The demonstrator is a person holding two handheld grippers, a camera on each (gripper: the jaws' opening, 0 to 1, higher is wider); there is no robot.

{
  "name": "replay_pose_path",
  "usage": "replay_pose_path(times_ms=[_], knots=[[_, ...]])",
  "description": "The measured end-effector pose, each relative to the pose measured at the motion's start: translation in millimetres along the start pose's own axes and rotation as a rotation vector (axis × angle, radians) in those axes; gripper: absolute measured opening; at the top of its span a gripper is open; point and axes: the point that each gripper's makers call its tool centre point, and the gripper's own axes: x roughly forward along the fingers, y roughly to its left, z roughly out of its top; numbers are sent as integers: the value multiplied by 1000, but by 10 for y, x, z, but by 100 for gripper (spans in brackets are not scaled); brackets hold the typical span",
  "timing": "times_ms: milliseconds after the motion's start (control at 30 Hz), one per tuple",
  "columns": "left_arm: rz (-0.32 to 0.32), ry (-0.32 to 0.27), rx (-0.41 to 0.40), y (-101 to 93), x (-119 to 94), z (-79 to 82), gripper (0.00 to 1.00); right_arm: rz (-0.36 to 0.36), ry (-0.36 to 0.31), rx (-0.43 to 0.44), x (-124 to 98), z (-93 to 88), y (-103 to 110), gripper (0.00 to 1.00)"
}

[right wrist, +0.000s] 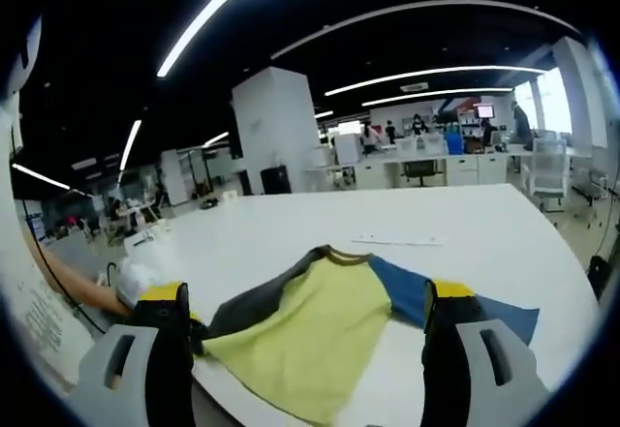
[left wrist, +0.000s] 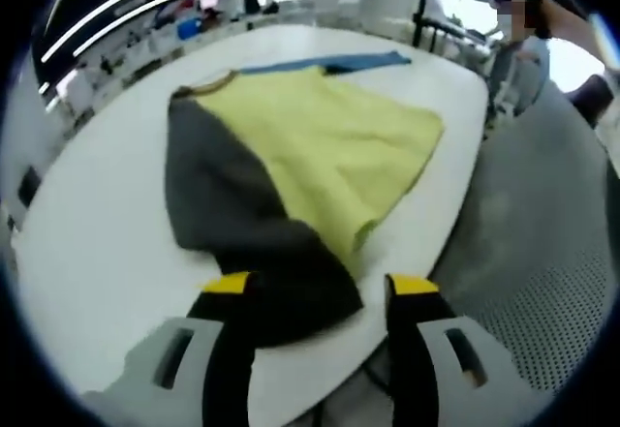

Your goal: Fold the garment on the visible template until the final outline fits inside the template.

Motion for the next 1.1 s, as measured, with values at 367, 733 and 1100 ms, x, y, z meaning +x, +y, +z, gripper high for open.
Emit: replay_pose_path(times_ms=[367,733,1100], knots=[[-22,23,-45,64,49,-37,19,-11,4,9,-16,-35,-19,100],[-56,-44,-222,139,-173,91,0,-15,-2,16,-13,-32,-7,100],[114,-180,-256,1012,-742,389,0,-5,0,24,26,-37,30,100]])
